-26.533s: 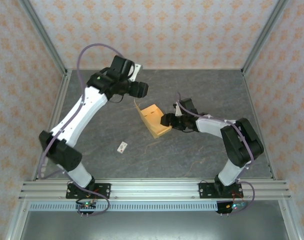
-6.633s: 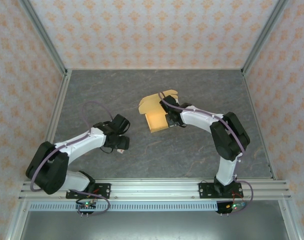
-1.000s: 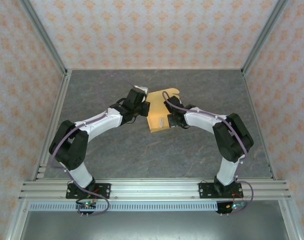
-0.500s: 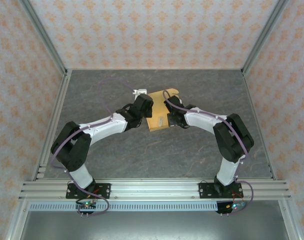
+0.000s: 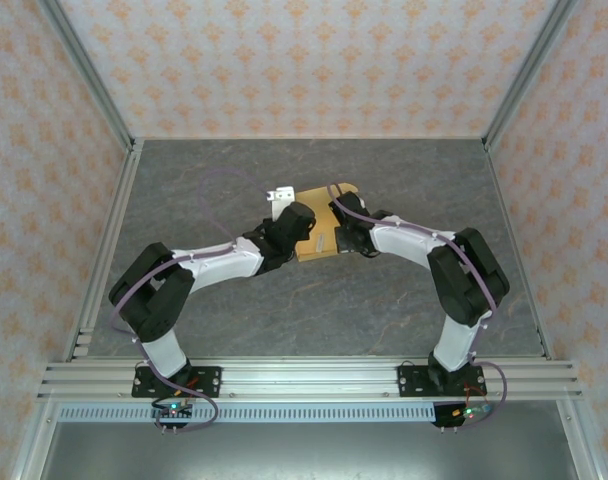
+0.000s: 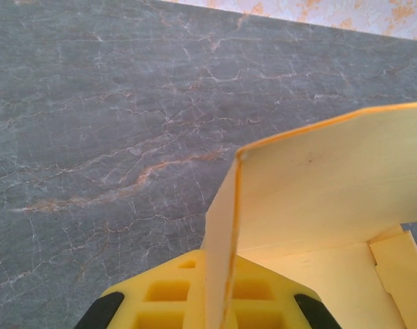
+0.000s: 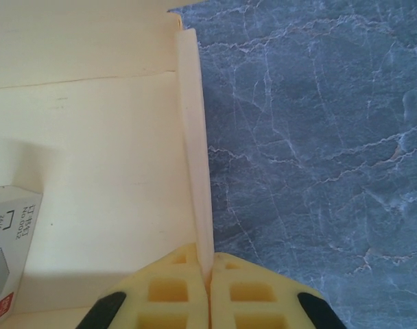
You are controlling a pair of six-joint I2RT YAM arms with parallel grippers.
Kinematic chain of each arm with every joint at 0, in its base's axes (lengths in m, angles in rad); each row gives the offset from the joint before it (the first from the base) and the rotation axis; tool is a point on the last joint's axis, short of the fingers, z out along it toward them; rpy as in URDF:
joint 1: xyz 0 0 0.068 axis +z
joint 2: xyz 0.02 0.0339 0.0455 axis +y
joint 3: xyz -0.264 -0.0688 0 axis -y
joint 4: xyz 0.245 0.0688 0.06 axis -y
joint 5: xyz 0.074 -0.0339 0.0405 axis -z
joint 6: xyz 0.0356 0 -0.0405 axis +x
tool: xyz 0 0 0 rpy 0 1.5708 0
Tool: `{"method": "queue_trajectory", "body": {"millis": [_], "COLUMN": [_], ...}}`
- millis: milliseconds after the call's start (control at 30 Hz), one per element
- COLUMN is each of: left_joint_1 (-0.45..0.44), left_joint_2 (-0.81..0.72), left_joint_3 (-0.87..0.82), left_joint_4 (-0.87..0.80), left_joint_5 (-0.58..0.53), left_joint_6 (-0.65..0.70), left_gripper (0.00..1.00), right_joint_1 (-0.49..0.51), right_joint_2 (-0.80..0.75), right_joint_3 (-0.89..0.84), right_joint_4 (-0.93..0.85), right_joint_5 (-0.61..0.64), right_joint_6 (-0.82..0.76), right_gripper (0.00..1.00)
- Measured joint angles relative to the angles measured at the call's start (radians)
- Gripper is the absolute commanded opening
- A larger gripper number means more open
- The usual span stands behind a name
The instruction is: Fold the paper box
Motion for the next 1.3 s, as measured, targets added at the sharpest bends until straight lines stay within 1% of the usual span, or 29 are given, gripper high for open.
{"method": "queue_trajectory", "body": {"millis": [233, 433, 767, 1000, 1100, 1167, 1300], "left_joint_1": [-0.009, -0.033, -0.060, -0.066, -0.066, -0.066, -0.066], "left_joint_2": [0.000, 0.015, 0.027, 0.027, 0.027, 0.027, 0.027], "left_joint_3": [-0.043, -0.045, -0.045, -0.051, -0.051, -0.051, -0.051], "left_joint_4": [0.090, 0.115, 0.134, 0.143, 0.143, 0.145, 0.146], "left_joint_5": [-0.019, -0.054, -0.077, -0.087, -0.087, -0.087, -0.087], "left_joint_6": [0.014, 0.061, 0.134, 0.167, 0.178, 0.181, 0.189], "left_gripper": [0.00, 0.00, 0.00, 0.00, 0.00, 0.00, 0.00], "right_joint_1": [-0.002, -0.002, -0.007, -0.015, -0.015, -0.016, -0.018], "right_joint_2": [-0.012, -0.012, -0.013, -0.027, -0.033, -0.040, -0.082], "right_joint_3": [0.000, 0.000, 0.000, 0.006, 0.010, 0.010, -0.002], "right_joint_4": [-0.001, -0.003, -0.013, -0.012, -0.011, -0.011, 0.000], "right_joint_5": [0.000, 0.004, 0.015, 0.016, 0.018, 0.018, 0.013], "right_joint_6": [-0.001, -0.002, -0.003, -0.003, -0.002, -0.001, -0.010], "right_gripper": [0.13, 0.20, 0.34, 0.37, 0.42, 0.48, 0.54]}}
